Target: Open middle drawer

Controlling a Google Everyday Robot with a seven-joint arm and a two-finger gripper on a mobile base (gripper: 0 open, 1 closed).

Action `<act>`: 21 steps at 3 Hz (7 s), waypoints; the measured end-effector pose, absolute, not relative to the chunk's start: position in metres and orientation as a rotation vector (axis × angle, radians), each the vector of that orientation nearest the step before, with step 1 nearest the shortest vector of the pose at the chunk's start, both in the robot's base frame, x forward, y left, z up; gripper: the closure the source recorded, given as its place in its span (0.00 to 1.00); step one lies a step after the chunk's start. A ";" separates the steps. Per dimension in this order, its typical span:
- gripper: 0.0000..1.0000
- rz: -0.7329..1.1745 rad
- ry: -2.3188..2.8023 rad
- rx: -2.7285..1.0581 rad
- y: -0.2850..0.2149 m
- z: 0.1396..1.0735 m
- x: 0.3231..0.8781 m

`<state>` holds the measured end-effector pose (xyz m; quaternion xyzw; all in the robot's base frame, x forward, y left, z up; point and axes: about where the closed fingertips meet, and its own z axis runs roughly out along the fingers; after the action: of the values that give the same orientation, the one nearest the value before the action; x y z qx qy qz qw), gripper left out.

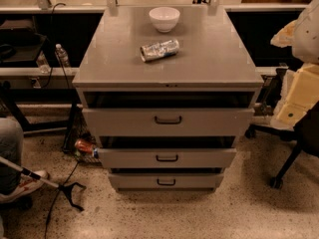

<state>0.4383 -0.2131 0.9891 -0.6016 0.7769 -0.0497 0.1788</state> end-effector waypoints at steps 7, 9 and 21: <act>0.00 0.304 2.223 -1.810 -0.208 0.754 0.421; 0.00 0.317 2.219 -1.785 -0.190 0.650 0.452; 0.48 0.193 1.982 -1.711 -0.154 0.406 0.610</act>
Offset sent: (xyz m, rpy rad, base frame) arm -0.0070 -0.0166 -0.0948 0.0398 0.0941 0.0615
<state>0.6104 -0.1539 0.4060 -0.6300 0.7300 0.0711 0.2552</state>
